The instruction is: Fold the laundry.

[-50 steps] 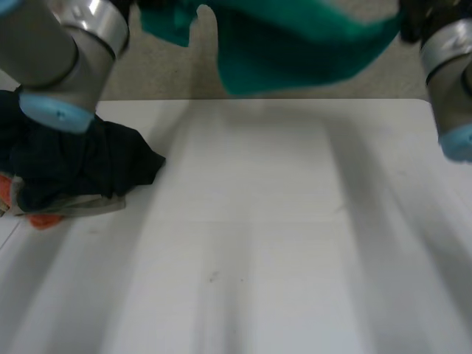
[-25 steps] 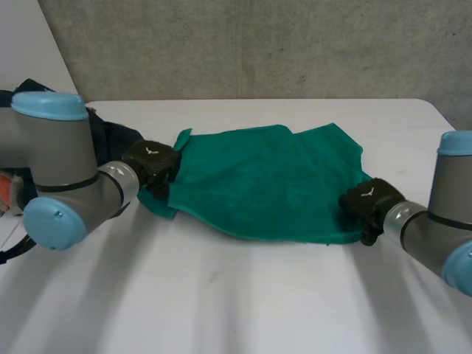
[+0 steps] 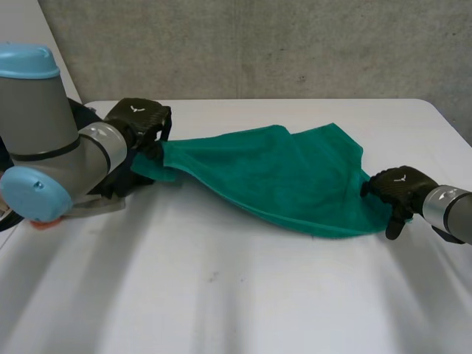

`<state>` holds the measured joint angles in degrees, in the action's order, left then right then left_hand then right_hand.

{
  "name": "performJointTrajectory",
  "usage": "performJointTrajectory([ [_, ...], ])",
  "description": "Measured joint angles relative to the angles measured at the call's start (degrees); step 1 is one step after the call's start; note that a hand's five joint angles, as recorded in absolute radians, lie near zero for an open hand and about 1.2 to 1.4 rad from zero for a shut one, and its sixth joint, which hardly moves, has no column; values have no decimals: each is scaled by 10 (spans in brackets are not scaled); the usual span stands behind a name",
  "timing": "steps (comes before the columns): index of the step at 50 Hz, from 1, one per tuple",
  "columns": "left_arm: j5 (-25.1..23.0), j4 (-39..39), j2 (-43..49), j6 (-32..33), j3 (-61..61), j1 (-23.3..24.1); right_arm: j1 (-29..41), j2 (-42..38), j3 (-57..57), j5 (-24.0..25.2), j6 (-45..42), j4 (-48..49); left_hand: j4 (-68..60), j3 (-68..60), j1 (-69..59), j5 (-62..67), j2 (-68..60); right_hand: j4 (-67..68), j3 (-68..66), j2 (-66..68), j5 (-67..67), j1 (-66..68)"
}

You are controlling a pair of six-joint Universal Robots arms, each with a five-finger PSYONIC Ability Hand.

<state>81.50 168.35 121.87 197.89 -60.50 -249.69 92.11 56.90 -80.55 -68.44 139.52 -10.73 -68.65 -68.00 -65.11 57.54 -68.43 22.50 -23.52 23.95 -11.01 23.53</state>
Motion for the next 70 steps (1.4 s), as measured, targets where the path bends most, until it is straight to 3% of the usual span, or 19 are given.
performJointTrajectory([
  [15, 31, -58, 49, -28, 97, -1, -9, -46, 22, 20, -2, 33, 0, 0, 0, 0, 0, 81, -70, 63, -99, 67],
  [38, 26, -63, 39, -30, 89, -13, 6, -91, 58, 13, 6, 97, 0, 0, 0, 0, 0, 186, -177, 167, -197, 177],
  [45, 24, -63, 32, -31, 81, -18, 15, -120, 106, -1, 9, 97, 0, 0, 0, 0, 0, 315, -304, 302, -319, 304],
  [47, 24, -64, 29, -32, 79, -20, 16, -125, 120, -12, 12, 96, 0, 0, 0, 0, 0, 427, -416, 419, -437, 411],
  [54, 17, -79, 18, -33, 66, -19, 8, -92, 136, -45, 54, 89, 0, 0, 0, 0, 0, 459, -445, 434, -454, 411],
  [61, -3, -123, -7, -31, 34, -16, -15, -33, 134, -31, 60, -26, 0, 0, 0, 0, 0, 459, -445, 434, -454, 411],
  [67, -36, -202, -36, 15, -32, -17, -64, 37, 111, -34, -141, -332, 0, 0, 0, 0, 0, 460, -445, 434, -460, 411],
  [70, -41, -226, -39, 50, -54, -18, -76, 55, 99, -48, -204, -404, 0, 0, 0, 0, 0, 460, -445, 434, -460, 411],
])
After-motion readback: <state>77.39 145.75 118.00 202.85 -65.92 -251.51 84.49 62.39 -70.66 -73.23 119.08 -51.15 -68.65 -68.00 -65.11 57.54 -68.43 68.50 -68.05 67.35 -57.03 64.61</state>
